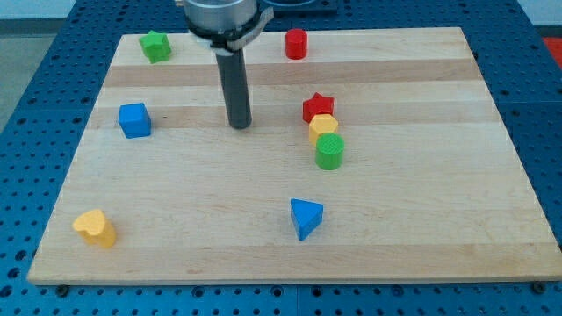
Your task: Move the blue triangle to the bottom left of the green circle
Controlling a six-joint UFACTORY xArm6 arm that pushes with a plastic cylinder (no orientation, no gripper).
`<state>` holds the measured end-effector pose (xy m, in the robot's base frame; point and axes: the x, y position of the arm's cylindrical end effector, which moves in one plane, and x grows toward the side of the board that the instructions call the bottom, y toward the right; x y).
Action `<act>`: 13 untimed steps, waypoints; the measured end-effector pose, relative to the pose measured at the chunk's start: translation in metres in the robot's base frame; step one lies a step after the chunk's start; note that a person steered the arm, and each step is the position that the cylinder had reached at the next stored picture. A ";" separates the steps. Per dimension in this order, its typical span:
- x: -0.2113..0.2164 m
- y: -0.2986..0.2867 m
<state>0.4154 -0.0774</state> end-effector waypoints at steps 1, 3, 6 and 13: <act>0.040 0.000; 0.130 0.001; 0.199 0.068; 0.131 0.085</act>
<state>0.5467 0.0081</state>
